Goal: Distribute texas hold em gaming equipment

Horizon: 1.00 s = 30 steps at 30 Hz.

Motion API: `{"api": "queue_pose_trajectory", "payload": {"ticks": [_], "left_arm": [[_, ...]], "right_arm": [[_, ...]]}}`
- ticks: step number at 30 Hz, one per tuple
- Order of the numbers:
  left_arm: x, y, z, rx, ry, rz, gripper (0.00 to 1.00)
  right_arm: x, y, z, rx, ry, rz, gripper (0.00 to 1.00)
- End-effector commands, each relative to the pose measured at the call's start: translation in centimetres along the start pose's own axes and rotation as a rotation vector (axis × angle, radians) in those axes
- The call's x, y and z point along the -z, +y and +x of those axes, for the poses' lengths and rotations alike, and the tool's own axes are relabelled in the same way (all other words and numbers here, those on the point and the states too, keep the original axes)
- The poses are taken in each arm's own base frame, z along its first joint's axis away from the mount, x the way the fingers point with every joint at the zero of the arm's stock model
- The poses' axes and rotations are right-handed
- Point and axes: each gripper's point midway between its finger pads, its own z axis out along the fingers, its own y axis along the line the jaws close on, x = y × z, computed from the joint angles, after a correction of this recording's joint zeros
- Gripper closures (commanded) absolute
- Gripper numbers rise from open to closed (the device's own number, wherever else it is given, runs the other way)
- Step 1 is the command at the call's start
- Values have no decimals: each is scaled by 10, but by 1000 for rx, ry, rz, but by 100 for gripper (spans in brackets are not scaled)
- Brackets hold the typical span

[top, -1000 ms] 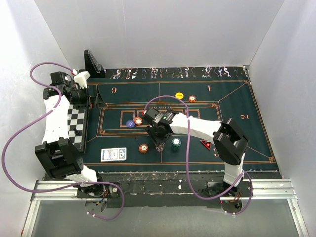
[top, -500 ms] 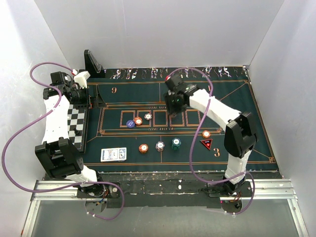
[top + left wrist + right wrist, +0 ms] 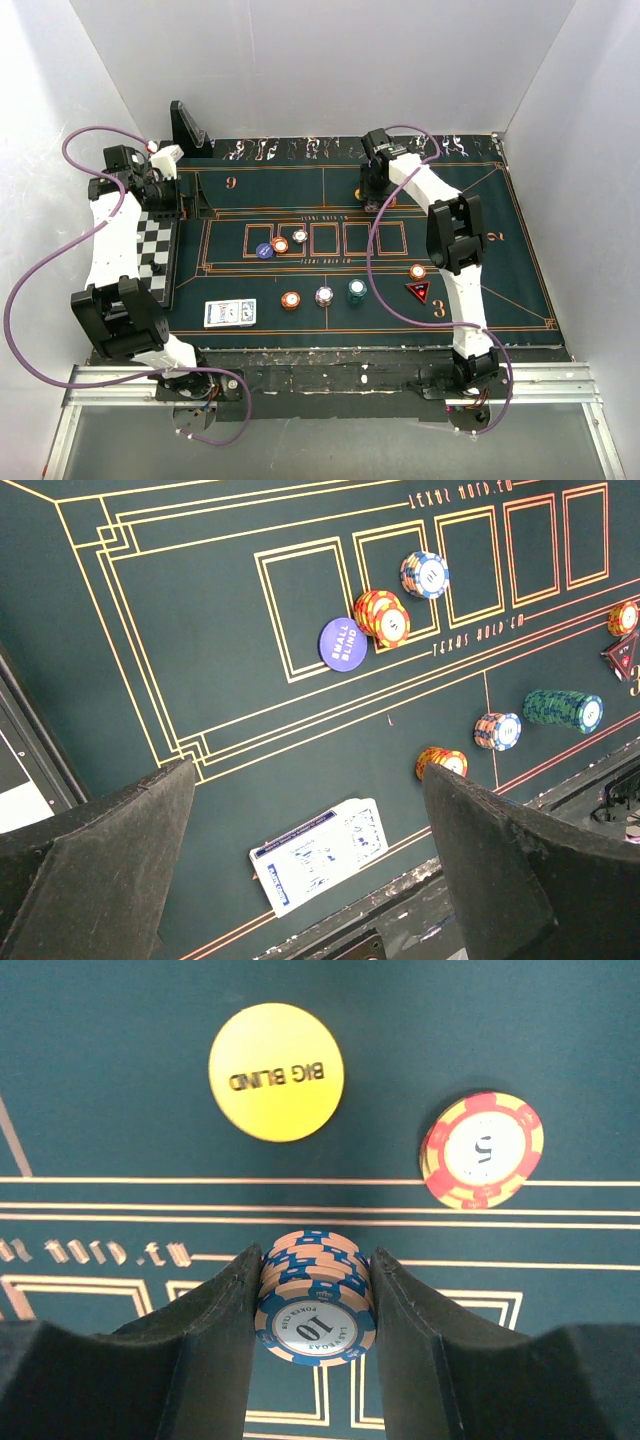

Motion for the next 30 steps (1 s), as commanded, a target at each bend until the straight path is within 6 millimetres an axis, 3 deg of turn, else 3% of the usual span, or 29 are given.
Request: {"api": "queue_pose_trajectory", "payload": {"ticks": [1,12,22,30], "left_arm": [[3,2,-7,-26,-17,-4,2],[-2,5,-6,-20,-5,-6,2],[-2,6,-7,-26,-9,-5,2],[0,8,-7,-34,-14,-16,2]], "right_arm": [[1,2,-11,-41,-6,12,68],[-17,-16,-14,-79,-14,58,68],[-30,-13,-19,-92,-9,60,66],[-32,-10,-10,-105,25,46,47]]}}
